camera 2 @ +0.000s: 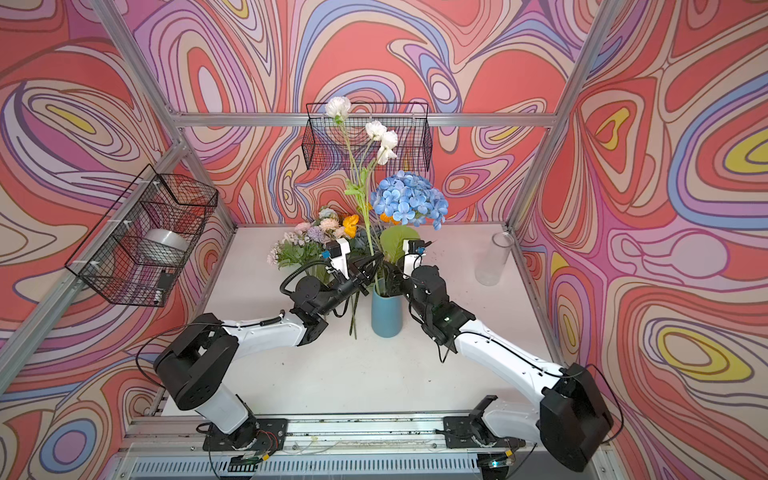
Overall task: Arrange the flowers into the vase
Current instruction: 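Lower the white flower into the teal vase with the left gripper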
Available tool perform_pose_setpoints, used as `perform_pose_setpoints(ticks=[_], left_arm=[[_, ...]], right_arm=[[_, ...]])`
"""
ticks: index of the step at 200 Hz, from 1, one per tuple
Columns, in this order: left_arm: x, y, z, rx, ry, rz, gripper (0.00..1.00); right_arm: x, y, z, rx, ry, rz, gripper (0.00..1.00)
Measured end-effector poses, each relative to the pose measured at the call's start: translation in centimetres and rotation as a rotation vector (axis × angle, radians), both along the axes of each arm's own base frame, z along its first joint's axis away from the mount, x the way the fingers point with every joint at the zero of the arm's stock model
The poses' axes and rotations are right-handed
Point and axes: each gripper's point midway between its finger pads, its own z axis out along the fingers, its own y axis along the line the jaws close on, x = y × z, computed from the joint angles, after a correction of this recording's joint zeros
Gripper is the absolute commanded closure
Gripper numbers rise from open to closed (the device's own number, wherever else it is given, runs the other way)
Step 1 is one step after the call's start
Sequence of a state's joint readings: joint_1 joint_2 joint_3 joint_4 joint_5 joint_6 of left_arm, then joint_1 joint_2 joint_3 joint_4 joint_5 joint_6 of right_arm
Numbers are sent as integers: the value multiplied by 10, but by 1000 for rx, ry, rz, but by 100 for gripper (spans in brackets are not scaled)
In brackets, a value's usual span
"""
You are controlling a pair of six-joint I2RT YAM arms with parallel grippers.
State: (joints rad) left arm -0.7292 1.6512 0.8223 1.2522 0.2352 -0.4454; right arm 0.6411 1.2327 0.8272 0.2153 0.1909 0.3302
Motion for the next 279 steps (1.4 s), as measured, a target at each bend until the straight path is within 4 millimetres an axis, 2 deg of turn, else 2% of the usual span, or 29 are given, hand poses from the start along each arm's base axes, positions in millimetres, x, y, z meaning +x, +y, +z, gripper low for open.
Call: perform_pose_setpoints(ticks=[62, 96, 120, 140, 149, 165, 182, 209, 230, 249, 279], left_arm=[[-15, -11, -22, 90, -20, 71, 100], [-17, -14, -35, 138, -7, 89, 98], [-18, -18, -46, 182, 10, 87, 98], [-21, -19, -53, 209, 11, 86, 96], [-22, -19, -53, 217, 10, 89, 92], [-25, -18, -55, 231, 7, 91, 75], [-31, -17, -57, 244, 10, 86, 57], [-40, -16, -59, 266, 15, 82, 45], [-44, -13, -62, 286, 22, 88, 41], [-45, -10, -65, 300, 30, 96, 36], [-47, 0, -69, 323, 54, 120, 15]], right_arm=[[-6, -8, -11, -84, 29, 1, 48], [-22, -19, -2, -124, 27, 12, 44], [-36, -27, 8, -141, 18, 27, 38], [-46, -30, 15, -149, 9, 51, 23], [-50, -30, 18, -155, 1, 66, 16], [-54, -27, 23, -138, -9, 94, 2], [-55, -21, 23, -128, -11, 125, 2], [-50, -10, 11, -128, 17, 153, 2], [-45, -5, 6, -115, 32, 155, 2], [-44, -6, 12, -88, 14, 145, 2], [-49, -12, 21, -48, -24, 130, 1]])
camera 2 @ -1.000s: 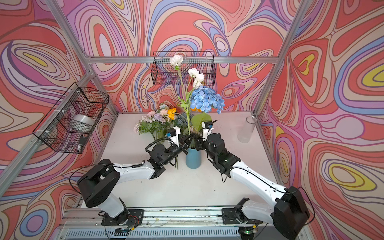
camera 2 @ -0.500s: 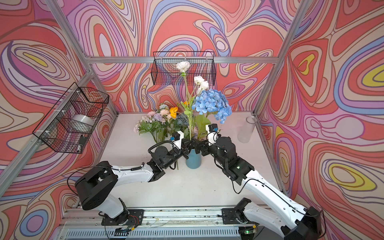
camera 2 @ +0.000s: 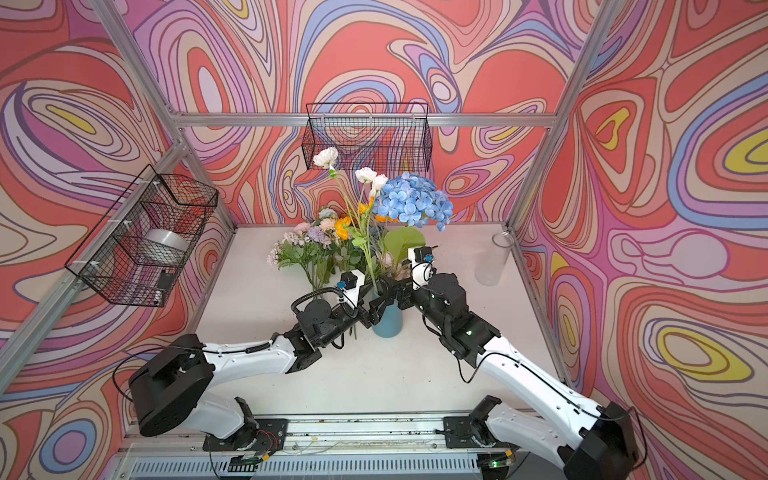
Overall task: Arrange the flowers into the vase
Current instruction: 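Lower the white flower into the teal vase with the left gripper, then open the left gripper and withdraw it to the flower pile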
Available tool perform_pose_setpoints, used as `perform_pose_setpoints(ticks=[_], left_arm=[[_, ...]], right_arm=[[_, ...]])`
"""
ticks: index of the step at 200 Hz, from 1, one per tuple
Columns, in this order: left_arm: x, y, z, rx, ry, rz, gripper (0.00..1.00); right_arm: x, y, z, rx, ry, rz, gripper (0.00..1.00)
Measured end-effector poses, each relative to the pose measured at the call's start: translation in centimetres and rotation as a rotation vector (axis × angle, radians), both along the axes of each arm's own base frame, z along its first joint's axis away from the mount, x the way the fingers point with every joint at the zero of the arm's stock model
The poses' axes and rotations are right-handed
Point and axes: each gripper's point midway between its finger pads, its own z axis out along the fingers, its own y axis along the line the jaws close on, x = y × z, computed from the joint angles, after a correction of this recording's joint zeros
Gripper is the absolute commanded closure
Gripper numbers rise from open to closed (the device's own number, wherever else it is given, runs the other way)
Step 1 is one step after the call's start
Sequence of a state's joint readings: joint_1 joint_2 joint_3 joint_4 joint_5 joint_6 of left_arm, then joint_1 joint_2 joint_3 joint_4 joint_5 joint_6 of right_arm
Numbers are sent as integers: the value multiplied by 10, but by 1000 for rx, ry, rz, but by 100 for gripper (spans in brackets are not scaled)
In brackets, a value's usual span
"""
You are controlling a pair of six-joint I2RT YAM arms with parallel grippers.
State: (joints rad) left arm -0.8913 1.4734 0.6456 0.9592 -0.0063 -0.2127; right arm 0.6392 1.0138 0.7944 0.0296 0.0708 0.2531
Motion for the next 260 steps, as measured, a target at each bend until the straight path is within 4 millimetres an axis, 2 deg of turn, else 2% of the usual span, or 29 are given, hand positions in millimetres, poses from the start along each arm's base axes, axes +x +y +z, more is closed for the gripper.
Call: perform_pose_setpoints(ticks=[26, 72, 107, 137, 170, 213, 242, 260], left_arm=[[-3, 8, -2, 29, 24, 16, 6], [-8, 32, -2, 47, 41, 61, 3], [18, 73, -6, -4, 95, 156, 3], [36, 98, -6, -65, 124, 218, 3], [48, 127, -23, -114, 185, 297, 2], [65, 185, -41, -192, 267, 474, 0], [75, 222, -44, -203, 320, 583, 0], [80, 243, -50, -209, 355, 638, 0]], right_arm=[[-1, -3, -2, -3, -3, -10, 2], [5, -2, -19, -50, -9, -16, 2], [14, 10, -31, -85, -6, 27, 2], [22, 22, -28, -75, -12, 69, 2], [31, 33, -25, -55, -31, 88, 2], [49, 31, -26, -51, -36, 17, 2], [57, 30, -25, -33, -48, -17, 8], [60, 30, -25, -25, -47, -33, 17]])
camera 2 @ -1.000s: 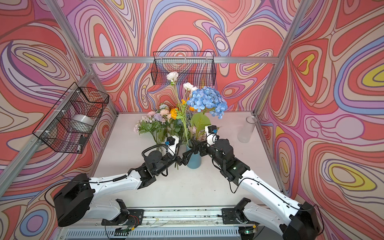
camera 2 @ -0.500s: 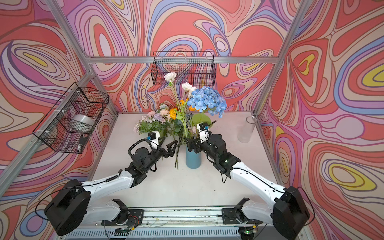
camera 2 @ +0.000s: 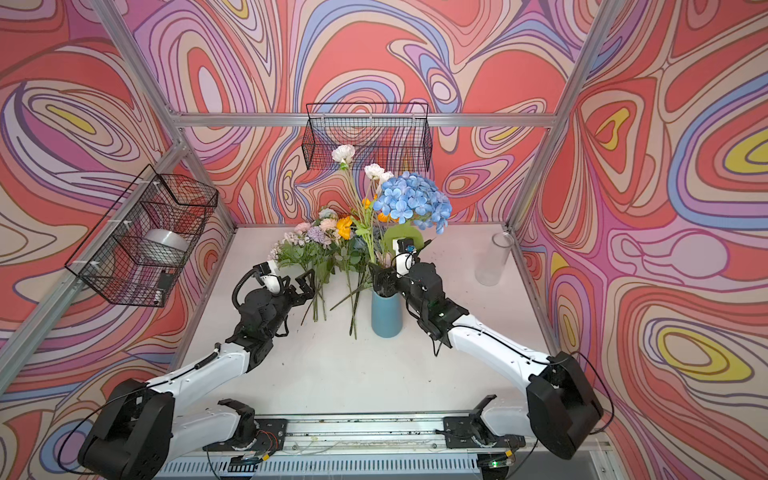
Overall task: Arrange the flowers into the vase
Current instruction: 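Open the left gripper and withdraw it to the flower pile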
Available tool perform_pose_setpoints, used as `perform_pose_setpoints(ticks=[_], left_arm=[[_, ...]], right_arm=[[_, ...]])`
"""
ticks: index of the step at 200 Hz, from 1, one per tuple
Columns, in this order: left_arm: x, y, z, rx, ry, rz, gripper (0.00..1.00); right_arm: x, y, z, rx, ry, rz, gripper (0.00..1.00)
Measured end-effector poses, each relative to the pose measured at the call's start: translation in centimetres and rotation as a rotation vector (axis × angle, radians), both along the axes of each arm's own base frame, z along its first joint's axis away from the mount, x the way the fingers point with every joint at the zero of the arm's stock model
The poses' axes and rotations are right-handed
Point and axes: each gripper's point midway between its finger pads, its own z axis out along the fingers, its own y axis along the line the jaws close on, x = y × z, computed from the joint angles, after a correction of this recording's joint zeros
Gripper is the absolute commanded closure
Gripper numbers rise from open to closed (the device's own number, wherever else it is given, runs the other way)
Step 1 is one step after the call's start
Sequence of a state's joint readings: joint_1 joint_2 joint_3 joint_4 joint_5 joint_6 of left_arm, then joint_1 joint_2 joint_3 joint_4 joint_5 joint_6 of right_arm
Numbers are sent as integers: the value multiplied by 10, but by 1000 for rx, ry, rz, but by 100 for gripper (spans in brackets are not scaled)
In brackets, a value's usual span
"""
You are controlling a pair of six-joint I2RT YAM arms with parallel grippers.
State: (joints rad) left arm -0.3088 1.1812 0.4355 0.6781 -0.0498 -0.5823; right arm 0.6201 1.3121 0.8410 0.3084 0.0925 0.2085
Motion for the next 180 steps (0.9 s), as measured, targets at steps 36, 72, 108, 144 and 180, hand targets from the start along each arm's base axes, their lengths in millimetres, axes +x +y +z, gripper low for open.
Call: perform_pose_setpoints(ticks=[36, 72, 108, 144, 180], left_arm=[[8, 38, -19, -81, 86, 68, 5], [17, 37, -36, -165, 163, 10, 23], [33, -18, -18, -187, 164, -213, 24], [38, -77, -15, -123, 180, -365, 25], [54, -101, -50, -81, 273, -399, 29]], right_arm=[[3, -3, 3, 17, -7, -26, 36], [4, -4, 6, 32, -14, -37, 49], [5, -5, 6, 36, -16, -46, 54], [5, -5, 6, 43, -14, -48, 62], [5, -5, 6, 50, -9, -45, 67]])
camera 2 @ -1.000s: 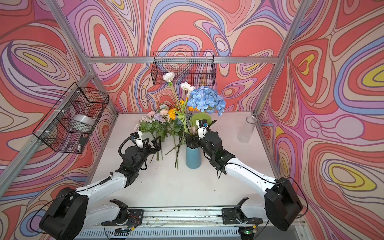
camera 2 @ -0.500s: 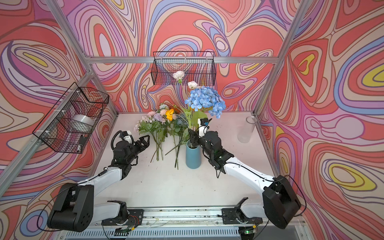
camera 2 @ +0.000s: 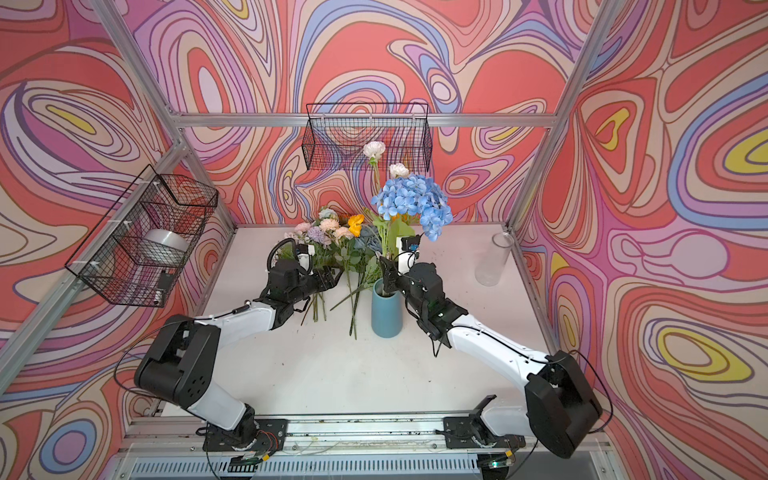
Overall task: Arrange the flowers into the vase
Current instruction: 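Open the left gripper and withdraw it to the flower pile, then grasp a pink flower stem with the left gripper and lift it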
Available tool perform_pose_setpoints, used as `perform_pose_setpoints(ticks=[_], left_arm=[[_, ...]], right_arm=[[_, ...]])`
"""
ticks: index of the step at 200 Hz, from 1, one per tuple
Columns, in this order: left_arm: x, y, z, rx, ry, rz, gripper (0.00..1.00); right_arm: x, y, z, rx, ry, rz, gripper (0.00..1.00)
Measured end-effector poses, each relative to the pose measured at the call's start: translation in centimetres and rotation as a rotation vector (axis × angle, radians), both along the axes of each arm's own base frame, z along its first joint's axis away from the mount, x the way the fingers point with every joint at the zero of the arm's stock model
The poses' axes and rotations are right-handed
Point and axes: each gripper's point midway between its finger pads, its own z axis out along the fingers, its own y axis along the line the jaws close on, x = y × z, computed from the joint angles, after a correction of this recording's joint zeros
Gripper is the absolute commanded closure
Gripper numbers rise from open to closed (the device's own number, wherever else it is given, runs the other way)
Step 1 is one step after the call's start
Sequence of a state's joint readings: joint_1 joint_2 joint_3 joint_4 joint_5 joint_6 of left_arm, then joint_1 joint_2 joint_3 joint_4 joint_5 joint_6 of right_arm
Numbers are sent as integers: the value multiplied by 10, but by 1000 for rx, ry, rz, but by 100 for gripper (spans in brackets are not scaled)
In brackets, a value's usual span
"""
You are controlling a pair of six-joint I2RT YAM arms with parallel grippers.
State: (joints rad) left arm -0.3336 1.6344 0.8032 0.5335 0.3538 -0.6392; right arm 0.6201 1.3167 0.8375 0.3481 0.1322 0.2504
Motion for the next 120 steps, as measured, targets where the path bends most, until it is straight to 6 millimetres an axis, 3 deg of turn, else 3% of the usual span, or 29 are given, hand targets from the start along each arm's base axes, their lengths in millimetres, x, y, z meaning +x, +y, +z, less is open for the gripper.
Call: perform_pose_setpoints(ticks=[69, 120], left_arm=[[26, -14, -54, 121, 121, 26, 33], [35, -24, -86, 159, 180, 20, 51]], right_arm=[[0, 1, 0, 5, 3, 4, 68], [-1, 1, 1, 5, 3, 8, 68]])
